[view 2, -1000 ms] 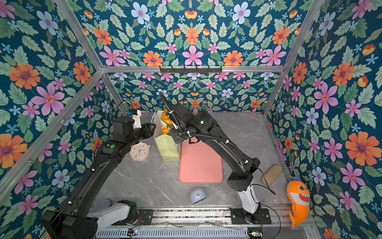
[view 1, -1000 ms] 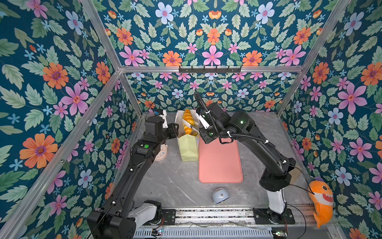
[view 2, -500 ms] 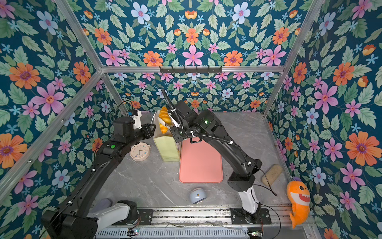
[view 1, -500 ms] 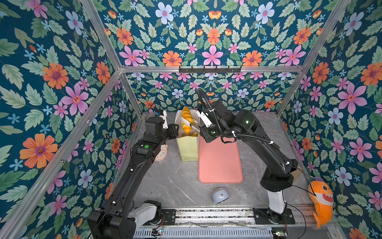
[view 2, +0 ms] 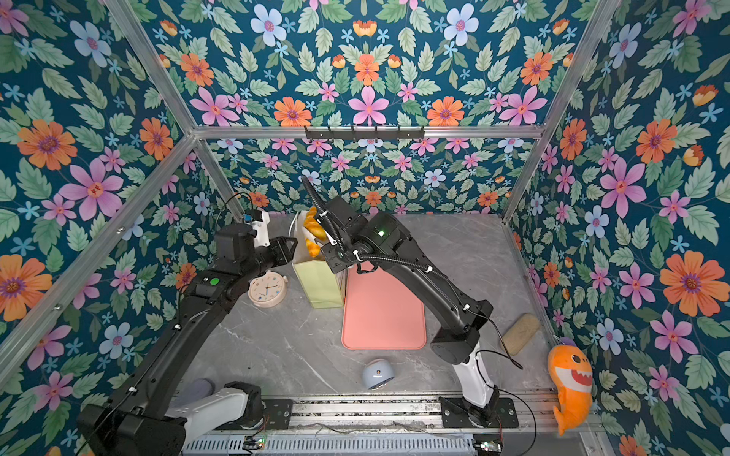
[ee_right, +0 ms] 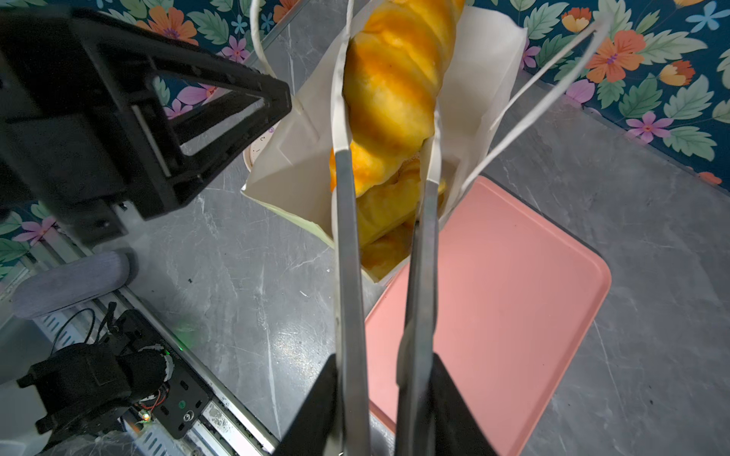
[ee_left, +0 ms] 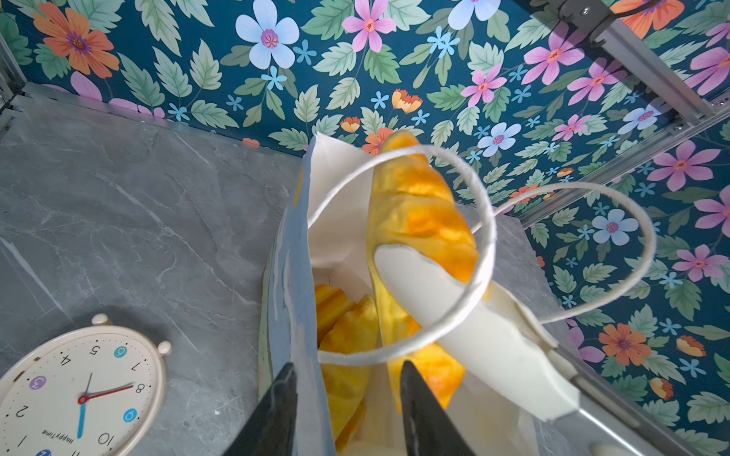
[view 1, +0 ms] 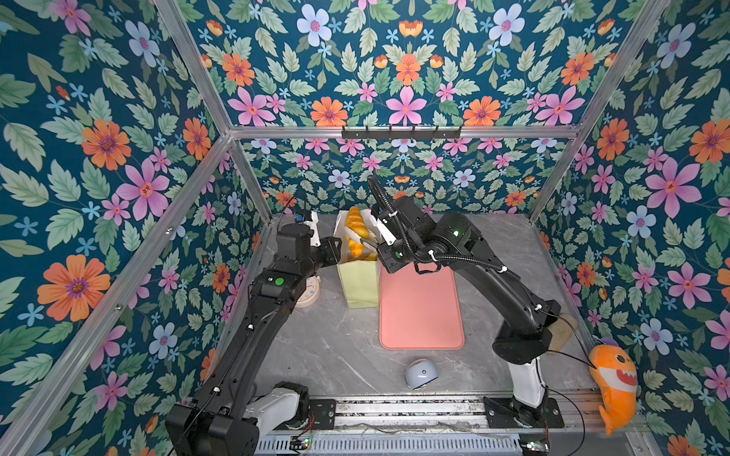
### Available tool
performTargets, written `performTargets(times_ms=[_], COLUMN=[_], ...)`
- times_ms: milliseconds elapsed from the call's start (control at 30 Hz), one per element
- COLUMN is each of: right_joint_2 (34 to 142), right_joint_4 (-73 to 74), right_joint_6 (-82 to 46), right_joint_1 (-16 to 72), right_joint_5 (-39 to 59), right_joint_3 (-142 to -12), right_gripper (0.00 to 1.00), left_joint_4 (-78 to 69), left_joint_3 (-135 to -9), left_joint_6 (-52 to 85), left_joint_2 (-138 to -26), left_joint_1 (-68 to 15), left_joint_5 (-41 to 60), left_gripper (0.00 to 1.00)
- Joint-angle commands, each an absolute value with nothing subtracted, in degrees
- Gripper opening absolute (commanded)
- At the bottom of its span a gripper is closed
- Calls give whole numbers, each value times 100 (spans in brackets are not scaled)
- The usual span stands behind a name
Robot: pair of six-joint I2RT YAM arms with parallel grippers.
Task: Place the fake bread into the paper bag
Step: 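Lower the croissant into the bag held by the left gripper, then open the tongs and lift them out of the bag with the right gripper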
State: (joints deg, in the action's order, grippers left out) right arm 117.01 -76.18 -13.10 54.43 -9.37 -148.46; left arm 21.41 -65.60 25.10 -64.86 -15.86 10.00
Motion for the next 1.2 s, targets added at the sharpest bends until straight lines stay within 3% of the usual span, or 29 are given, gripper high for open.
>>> performTargets(times_ms=[0,1167], right_joint_2=[11813,12052], right_joint_4=[-7623,-8022], right_joint_6=[-1246,-1511], right_joint_1=[5447,5458], right_joint_5=[-1038,-878], right_joint_3=[-14965,-15115], right_gripper=[33,46], left_joint_4=[2041,2091], left_joint_3=[-6546,-6560], left_joint_6=[2522,2512], left_joint_2=[-6476,-6443], left_joint_1=[-1587,-1591], left_joint_5=[984,962], left_gripper=[44,44])
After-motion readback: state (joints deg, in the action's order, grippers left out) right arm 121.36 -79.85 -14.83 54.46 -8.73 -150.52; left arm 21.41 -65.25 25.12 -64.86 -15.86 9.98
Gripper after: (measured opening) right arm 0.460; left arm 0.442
